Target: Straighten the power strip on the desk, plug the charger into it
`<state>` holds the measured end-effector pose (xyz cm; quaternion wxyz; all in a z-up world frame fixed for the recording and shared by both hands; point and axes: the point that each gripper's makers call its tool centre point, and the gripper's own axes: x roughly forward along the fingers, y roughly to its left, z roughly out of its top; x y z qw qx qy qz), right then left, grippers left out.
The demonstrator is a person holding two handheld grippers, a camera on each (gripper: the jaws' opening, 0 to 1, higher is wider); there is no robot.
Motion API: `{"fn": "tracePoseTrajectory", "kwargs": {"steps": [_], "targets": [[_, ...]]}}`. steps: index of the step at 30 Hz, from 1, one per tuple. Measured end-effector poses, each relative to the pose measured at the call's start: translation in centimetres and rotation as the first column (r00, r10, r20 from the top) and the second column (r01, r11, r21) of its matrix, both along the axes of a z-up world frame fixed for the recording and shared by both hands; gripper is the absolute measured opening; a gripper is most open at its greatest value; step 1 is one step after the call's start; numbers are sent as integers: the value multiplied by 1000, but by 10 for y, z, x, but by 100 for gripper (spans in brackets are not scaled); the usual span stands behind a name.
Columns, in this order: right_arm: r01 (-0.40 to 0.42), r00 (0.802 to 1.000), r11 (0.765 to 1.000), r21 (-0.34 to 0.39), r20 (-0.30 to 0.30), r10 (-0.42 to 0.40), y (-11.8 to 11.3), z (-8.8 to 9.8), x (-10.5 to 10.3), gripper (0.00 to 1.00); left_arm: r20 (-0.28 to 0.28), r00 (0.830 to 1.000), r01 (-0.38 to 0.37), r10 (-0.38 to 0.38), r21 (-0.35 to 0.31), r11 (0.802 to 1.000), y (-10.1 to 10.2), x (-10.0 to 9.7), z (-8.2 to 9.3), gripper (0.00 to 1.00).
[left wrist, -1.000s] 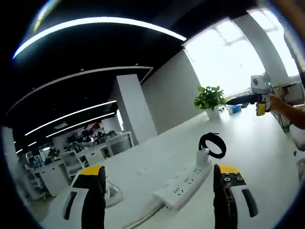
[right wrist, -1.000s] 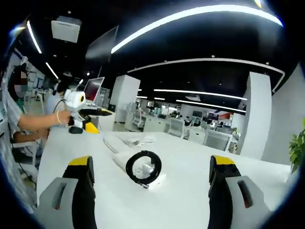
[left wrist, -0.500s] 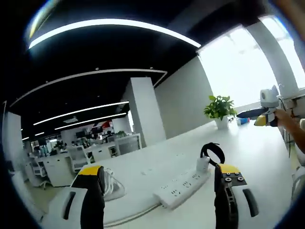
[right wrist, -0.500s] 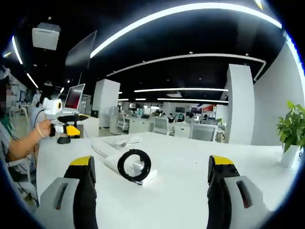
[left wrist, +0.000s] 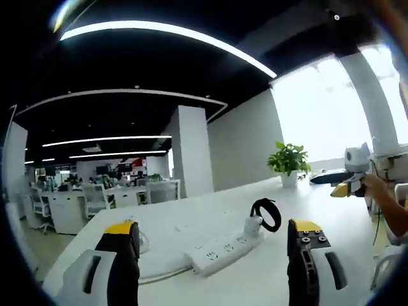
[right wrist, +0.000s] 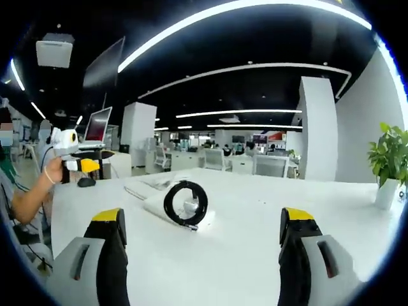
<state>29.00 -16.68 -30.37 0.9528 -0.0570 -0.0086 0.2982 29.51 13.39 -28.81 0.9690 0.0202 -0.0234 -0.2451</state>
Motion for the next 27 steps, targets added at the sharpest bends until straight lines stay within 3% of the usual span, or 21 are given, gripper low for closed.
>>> {"fn": "tracePoseTrajectory", "kwargs": {"steps": [5, 17, 24, 27], "targets": [[-4, 1000, 1000, -4, -10, 4, 2, -5, -4, 99, -5, 1000, -19, 19, 11, 1000, 5, -8, -8, 98], [-3, 999, 1000, -8, -39, 3, 7, -25, -19, 99, -32, 999, -23, 21, -67, 997, 9, -28, -31, 96], [4, 999, 1000, 22, -50, -3, 8, -32, -25, 99, -48, 997, -69, 68, -23, 997, 13, -38, -47, 96], [9, 999, 999, 33, -53, -7, 7, -35, -27, 99, -53, 998, -47, 45, -33, 998, 10, -43, -51, 96]]}}
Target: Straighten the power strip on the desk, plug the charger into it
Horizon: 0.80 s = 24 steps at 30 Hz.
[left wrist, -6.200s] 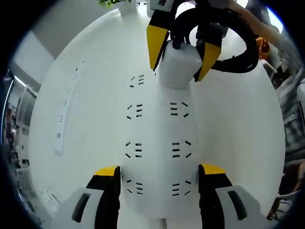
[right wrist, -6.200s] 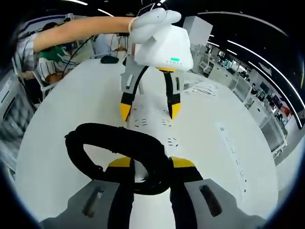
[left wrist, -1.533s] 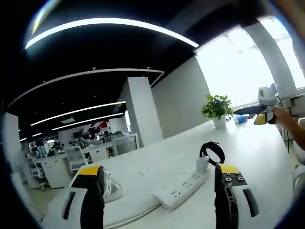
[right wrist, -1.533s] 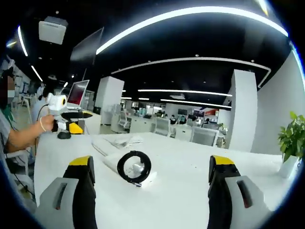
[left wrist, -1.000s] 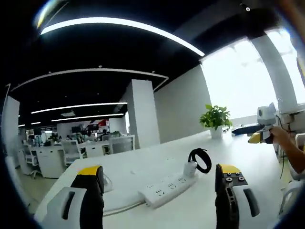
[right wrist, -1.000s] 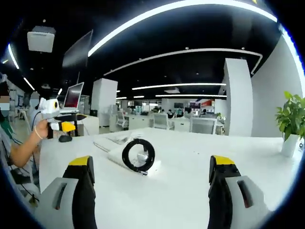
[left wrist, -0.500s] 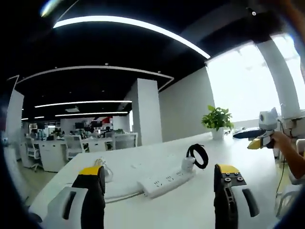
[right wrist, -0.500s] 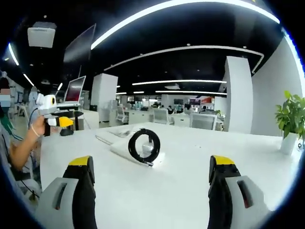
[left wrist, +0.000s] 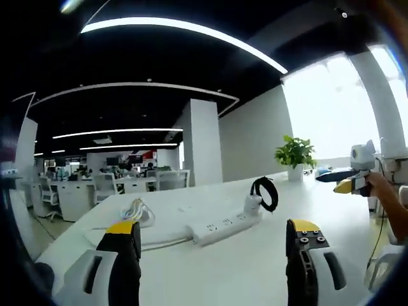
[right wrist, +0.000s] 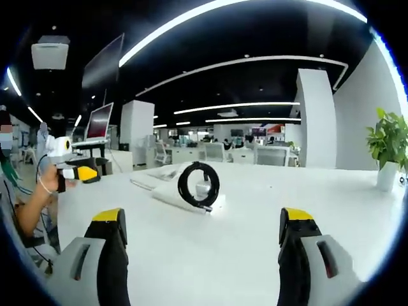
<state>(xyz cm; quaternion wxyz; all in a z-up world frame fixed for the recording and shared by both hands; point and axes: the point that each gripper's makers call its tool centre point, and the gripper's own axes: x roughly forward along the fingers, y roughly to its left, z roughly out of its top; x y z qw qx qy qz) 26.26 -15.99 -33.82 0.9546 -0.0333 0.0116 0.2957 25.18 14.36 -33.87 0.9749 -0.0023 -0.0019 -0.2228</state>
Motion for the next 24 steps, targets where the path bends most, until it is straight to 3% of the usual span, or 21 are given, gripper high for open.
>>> {"fn": "tracePoseTrajectory", "kwargs": {"steps": [7, 14, 24], "targets": [[-5, 1000, 1000, 7, -4, 5, 0, -8, -1, 99, -18, 1000, -3, 3, 11, 1000, -2, -6, -13, 96], [-28, 1000, 998, 58, 14, 28, 5, -6, -5, 98, -34, 999, -24, 23, -6, 1000, 1, -8, -22, 95], [-12, 999, 1000, -5, -41, 12, 12, -32, -12, 97, -58, 996, -76, 74, -19, 997, 6, -16, -34, 93]]}}
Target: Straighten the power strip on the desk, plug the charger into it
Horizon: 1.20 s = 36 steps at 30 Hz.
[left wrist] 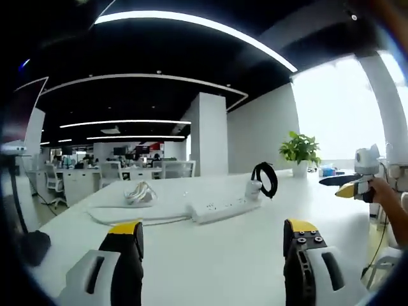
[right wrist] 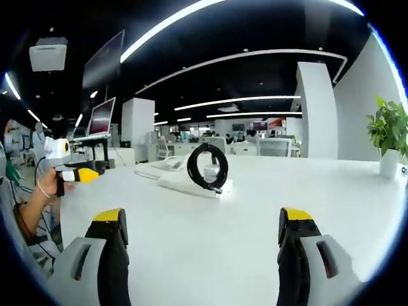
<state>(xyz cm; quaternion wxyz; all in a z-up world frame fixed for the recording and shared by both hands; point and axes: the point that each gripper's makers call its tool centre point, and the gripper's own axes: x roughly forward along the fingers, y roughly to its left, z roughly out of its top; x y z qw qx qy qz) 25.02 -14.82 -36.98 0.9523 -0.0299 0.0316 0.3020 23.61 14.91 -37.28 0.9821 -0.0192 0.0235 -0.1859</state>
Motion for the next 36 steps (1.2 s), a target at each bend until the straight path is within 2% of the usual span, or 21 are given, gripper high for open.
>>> {"fn": "tracePoseTrajectory", "kwargs": {"steps": [5, 11, 17, 26, 31, 36], "targets": [[3, 1000, 1000, 9, -5, -3, 2, 1, 0, 97, 1, 1000, -15, 15, 7, 1000, -1, -5, -1, 92], [27, 1000, 999, -17, -1, -27, -1, -3, -4, 96, -8, 999, -37, 37, -23, 999, 4, -8, -2, 90], [38, 999, 999, 5, 0, -38, 1, -3, -14, 95, -4, 998, -56, 56, -45, 997, 5, -15, 5, 87], [60, 998, 998, 10, -15, -60, -3, -13, -24, 95, 4, 998, -62, 62, -74, 995, 8, -26, 5, 89], [66, 998, 998, 6, -20, -66, -5, -17, -28, 95, 1, 999, -40, 41, -97, 994, 5, -34, 2, 93], [75, 997, 997, 1, -16, -75, -6, -18, -32, 96, 1, 998, -57, 58, -85, 995, 8, -41, 1, 96]]}}
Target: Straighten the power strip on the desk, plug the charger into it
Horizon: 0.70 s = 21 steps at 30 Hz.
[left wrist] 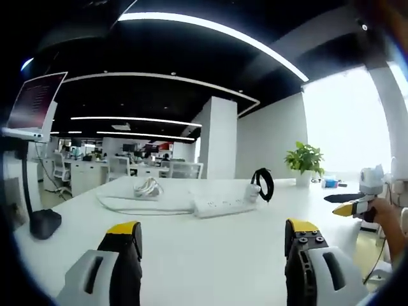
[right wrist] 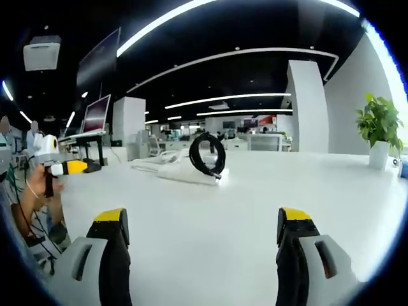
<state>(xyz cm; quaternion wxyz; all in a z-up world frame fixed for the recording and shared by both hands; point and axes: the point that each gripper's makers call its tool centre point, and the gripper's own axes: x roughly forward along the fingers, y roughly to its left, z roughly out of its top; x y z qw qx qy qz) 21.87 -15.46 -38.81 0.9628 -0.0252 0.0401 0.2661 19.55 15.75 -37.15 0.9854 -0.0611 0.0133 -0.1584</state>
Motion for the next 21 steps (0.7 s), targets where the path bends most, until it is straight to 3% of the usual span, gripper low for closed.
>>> {"fn": "tracePoseTrajectory", "kwargs": {"steps": [7, 21], "targets": [[45, 999, 999, -14, 1, -45, -11, -3, 2, 95, -12, 1000, -26, 26, 20, 999, 7, -6, -5, 99], [55, 998, 998, -1, -10, -55, -15, -6, 0, 94, -36, 999, -36, 37, 35, 999, 9, -6, -13, 99]]}}
